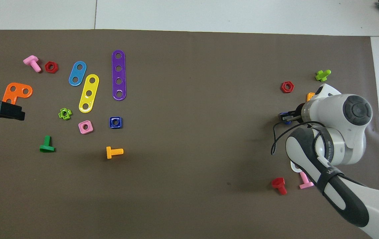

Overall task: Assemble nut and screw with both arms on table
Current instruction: 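Close the right gripper on the blue screw and lift it, then carry the blue screw to the table centre and set it down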

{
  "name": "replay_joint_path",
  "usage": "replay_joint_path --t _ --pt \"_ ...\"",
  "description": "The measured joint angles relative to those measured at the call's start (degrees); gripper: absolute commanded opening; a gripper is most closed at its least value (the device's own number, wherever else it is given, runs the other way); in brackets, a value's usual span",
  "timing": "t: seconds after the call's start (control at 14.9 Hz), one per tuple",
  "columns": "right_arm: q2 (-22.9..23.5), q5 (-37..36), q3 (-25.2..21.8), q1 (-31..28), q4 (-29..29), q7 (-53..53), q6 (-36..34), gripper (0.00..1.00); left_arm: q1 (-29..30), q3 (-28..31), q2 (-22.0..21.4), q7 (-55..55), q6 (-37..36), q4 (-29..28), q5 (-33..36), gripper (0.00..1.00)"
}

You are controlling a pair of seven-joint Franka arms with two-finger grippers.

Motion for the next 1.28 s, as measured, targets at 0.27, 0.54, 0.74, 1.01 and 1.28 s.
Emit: replay_joint_path --t 0.27,0.54,0.74,1.01,1.28 --pt "0.00 0.00 0.00 0.00 0.00 0.00 0.07 0.00 0.00 0.00 0.00 0.00 0.00 0.00 0.00 1.00" --pt "0.00 0.22 0.00 0.00 0.02 0.05 0.08 0.00 0.00 0.00 0.00 0.00 0.00 0.00 0.00 1.00" --pt "-0.03 1.30 0.04 0.15 1.12 0.15 -1.31 0.00 0.00 0.00 0.00 0.00 0.00 0.00 0.00 1.00" --pt "-1.38 4.20 0.20 1.37 12.33 5.45 -15.86 0.00 0.00 0.00 0.00 0.00 0.00 0.00 0.00 1.00" --pt "-2.13 4.27 0.45 8.05 22.33 17.76 -23.76 0.00 0.00 0.00 0.00 0.00 0.00 0.00 0.00 1.00"
